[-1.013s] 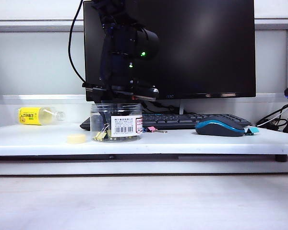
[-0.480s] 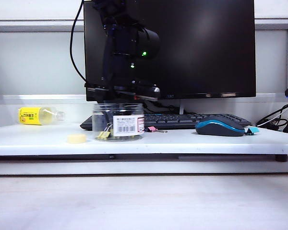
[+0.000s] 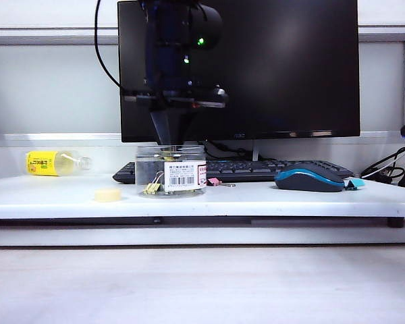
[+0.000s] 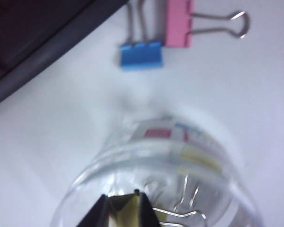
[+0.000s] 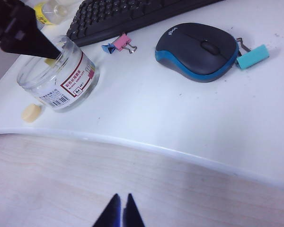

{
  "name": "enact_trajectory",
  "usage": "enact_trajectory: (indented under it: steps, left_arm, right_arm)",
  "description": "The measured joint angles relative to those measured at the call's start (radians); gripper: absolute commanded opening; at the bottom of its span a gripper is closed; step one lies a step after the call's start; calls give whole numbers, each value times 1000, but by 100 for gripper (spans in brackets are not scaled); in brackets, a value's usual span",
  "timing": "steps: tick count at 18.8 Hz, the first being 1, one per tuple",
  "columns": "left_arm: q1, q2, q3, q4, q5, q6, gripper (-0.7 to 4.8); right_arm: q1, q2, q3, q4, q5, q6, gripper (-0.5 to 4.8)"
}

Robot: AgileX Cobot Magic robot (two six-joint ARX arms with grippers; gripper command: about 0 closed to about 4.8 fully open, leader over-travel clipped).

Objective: Take the clips out of the round transparent plastic box and place them on the table.

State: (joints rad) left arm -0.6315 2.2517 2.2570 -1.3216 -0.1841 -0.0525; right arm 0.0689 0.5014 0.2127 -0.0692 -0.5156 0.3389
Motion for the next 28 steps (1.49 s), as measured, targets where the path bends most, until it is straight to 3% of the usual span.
enact_trajectory:
  steps: [9,14,21,28]
  left_arm:
    - [-19,-29,12,-13,-17,1,79]
    - [-19,-29,11,-59,-17,37,130]
    - [-18,-18,-44,-59,-19,48,131]
    - [-18,26,-46,-88,-108,11,130]
  right_arm:
    - [0,0,0,0,0,0,22]
    - [0,0,0,0,0,0,22]
    - [0,0,0,0,0,0,22]
    - [0,0,0,0,0,0,22]
